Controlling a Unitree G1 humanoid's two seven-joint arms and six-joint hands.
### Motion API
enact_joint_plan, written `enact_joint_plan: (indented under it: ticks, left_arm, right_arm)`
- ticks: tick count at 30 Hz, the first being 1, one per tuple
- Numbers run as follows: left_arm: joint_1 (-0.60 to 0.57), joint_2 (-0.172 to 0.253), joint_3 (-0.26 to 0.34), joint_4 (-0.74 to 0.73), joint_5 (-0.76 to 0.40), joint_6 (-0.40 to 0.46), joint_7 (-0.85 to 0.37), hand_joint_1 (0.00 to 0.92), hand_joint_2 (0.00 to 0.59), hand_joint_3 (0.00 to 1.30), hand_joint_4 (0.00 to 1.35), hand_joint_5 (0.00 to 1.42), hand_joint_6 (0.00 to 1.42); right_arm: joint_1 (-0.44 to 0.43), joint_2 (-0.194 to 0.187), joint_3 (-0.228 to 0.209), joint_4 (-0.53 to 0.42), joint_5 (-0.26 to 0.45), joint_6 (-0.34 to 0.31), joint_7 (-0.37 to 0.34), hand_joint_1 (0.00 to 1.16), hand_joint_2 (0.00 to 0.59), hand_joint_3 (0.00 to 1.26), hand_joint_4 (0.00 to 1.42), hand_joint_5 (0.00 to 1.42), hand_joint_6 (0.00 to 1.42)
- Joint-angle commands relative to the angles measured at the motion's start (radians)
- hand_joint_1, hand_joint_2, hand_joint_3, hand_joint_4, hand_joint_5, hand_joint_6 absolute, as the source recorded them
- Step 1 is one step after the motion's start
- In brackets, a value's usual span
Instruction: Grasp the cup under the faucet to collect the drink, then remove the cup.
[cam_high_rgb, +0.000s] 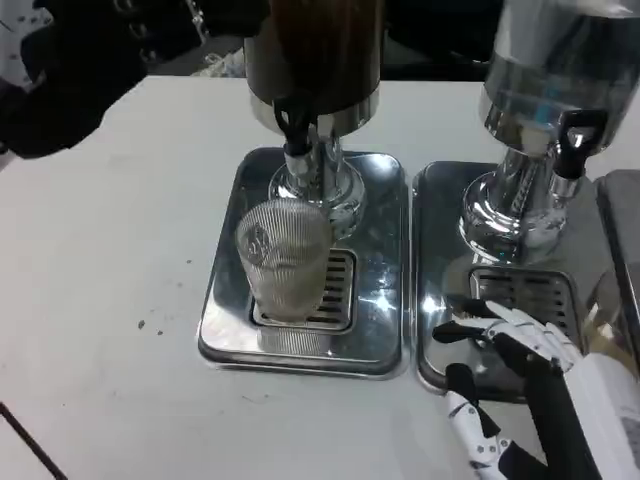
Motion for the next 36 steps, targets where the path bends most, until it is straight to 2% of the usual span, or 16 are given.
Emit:
enact_joint_plan:
  ticks: [1, 8, 15, 27, 31, 36]
  left_arm:
    - [-0.075, 0.005, 0.016, 0.079, 0.007, 0.051, -0.055, 0.000, 0.038, 0.26, 0.22, 0.28, 0.24]
    - [-0.151, -0.004, 0.001, 0.200, 0.051, 0.073, -0.125, 0.000, 0.028, 0.20, 0.16, 0.23, 0.19]
    - [-0.165, -0.018, -0.020, 0.258, 0.113, 0.061, -0.182, 0.000, 0.026, 0.13, 0.07, 0.16, 0.14]
    - [-0.096, -0.081, -0.018, 0.192, 0.145, 0.050, -0.164, 0.000, 0.040, 0.07, 0.00, 0.07, 0.05]
    - [-0.063, -0.111, -0.035, 0.165, 0.164, 0.028, -0.156, 0.000, 0.039, 0.06, 0.00, 0.04, 0.02]
    - [-0.045, -0.125, -0.053, 0.168, 0.190, 0.004, -0.155, 0.000, 0.039, 0.06, 0.00, 0.02, 0.00]
  right_arm:
    - [-0.006, 0.002, 0.005, 0.012, 0.010, -0.003, -0.013, 0.44, 0.531, 0.46, 0.22, 0.18, 0.12]
    - [-0.008, 0.007, 0.012, 0.023, 0.011, -0.002, -0.021, 0.44, 0.531, 0.46, 0.22, 0.18, 0.13]
    - [-0.006, 0.010, 0.016, 0.027, 0.014, -0.002, -0.029, 0.44, 0.531, 0.46, 0.22, 0.18, 0.13]
    - [-0.006, 0.014, 0.027, 0.034, 0.014, -0.002, -0.043, 0.44, 0.531, 0.46, 0.22, 0.18, 0.13]
    - [0.005, 0.013, 0.027, 0.028, 0.015, -0.001, -0.049, 0.44, 0.531, 0.46, 0.22, 0.19, 0.13]
    - [0.020, 0.014, 0.028, 0.020, 0.014, -0.003, -0.052, 0.44, 0.531, 0.46, 0.23, 0.19, 0.13]
